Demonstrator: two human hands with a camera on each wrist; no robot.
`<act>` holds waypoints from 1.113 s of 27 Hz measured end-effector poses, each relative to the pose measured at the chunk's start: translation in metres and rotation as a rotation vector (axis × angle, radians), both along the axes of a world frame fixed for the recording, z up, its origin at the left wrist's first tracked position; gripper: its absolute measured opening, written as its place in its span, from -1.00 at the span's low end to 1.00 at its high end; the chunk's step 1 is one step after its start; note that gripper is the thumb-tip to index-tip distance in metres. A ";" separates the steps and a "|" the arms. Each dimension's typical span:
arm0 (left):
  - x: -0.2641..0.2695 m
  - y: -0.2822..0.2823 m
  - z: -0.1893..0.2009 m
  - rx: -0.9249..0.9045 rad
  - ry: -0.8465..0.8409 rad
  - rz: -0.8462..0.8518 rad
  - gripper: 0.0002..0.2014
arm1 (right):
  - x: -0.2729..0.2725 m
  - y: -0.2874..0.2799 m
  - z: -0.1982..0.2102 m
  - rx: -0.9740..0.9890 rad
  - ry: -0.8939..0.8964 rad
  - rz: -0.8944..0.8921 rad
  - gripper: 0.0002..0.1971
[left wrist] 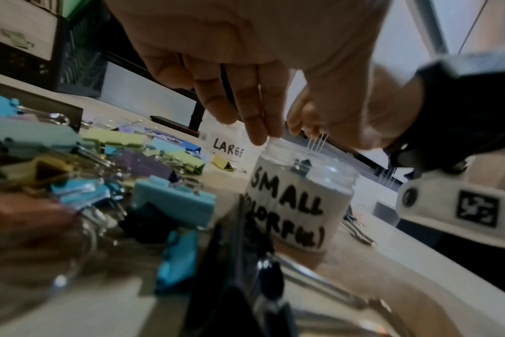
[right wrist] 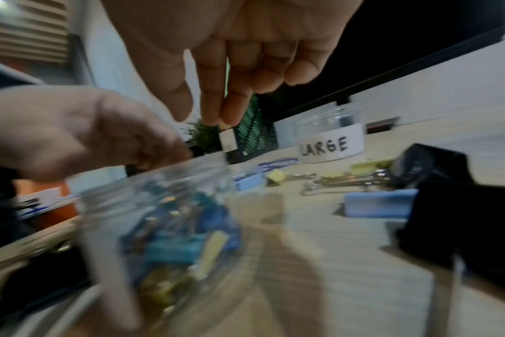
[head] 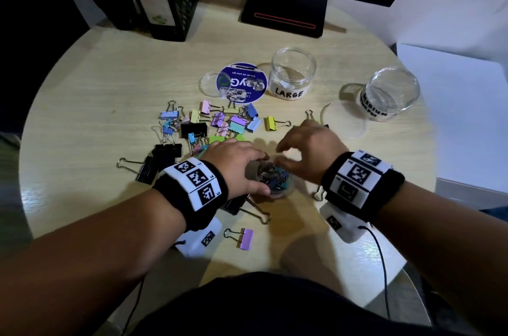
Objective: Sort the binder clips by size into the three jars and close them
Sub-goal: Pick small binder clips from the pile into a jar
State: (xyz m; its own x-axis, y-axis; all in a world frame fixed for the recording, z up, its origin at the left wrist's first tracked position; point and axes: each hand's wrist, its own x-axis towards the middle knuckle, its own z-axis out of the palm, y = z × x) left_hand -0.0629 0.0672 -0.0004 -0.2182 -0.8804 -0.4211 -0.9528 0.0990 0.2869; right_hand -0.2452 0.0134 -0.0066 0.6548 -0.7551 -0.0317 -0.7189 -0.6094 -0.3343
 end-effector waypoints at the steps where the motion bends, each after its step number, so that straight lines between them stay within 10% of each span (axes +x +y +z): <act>1: 0.004 -0.001 0.002 0.018 0.031 0.014 -0.26 | -0.003 -0.009 -0.003 -0.008 0.010 -0.060 -0.77; 14: 0.039 -0.080 -0.010 -0.104 -0.009 0.223 -0.69 | 0.010 -0.066 -0.023 0.132 0.528 -0.254 -0.68; 22: 0.031 -0.105 -0.026 -0.069 -0.207 0.182 -0.48 | 0.010 -0.056 -0.022 0.056 0.591 -0.203 -0.71; 30: 0.026 -0.101 -0.028 -0.031 -0.289 0.154 -0.69 | -0.002 -0.046 -0.028 0.147 0.478 -0.191 -0.80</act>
State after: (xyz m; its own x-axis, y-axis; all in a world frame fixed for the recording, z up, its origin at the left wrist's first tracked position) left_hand -0.0371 -0.0337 -0.0288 0.0426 -0.9070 -0.4189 -0.9989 -0.0478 0.0017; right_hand -0.2470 -0.0329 -0.0345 0.3925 -0.8249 -0.4068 -0.9056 -0.4239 -0.0143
